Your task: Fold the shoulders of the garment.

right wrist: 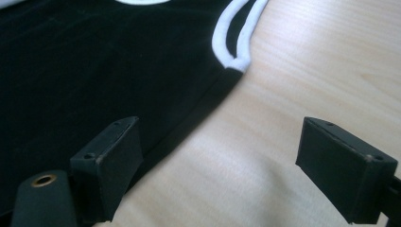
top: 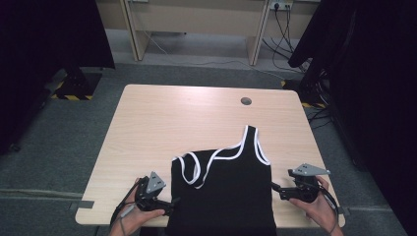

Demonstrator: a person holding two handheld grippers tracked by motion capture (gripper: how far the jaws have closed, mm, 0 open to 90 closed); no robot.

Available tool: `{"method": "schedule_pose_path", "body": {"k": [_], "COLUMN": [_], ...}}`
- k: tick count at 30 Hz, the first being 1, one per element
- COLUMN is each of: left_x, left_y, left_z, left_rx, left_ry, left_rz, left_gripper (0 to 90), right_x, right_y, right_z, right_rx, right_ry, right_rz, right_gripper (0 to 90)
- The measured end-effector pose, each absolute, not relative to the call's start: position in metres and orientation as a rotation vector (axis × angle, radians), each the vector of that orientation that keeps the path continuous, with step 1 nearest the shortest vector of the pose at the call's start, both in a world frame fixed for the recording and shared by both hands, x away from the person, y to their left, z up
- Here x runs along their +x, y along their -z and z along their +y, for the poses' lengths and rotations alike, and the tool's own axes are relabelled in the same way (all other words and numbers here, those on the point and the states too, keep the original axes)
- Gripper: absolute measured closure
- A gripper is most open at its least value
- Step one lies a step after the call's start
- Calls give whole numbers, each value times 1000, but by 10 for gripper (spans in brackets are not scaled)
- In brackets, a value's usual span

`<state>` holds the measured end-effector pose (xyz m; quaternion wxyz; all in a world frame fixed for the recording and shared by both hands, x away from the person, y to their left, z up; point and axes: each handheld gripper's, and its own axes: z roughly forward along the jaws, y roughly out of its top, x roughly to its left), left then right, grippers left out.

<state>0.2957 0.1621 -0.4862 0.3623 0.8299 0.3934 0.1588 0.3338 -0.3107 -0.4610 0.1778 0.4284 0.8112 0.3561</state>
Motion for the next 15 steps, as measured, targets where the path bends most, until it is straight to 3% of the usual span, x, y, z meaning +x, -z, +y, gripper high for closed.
{"method": "schedule_pose_path", "body": {"k": [15], "left_x": [298], "left_y": [486], "left_z": [162], "left_rx": [2141], "left_ry": [-405], "left_rz": [1004], "left_gripper": [22], "right_x": [369], "right_y": [449], "right_z": [-293], "right_rx": [1192], "right_ry": [-1044], "right_rz": [2294], "right_gripper": [157]}}
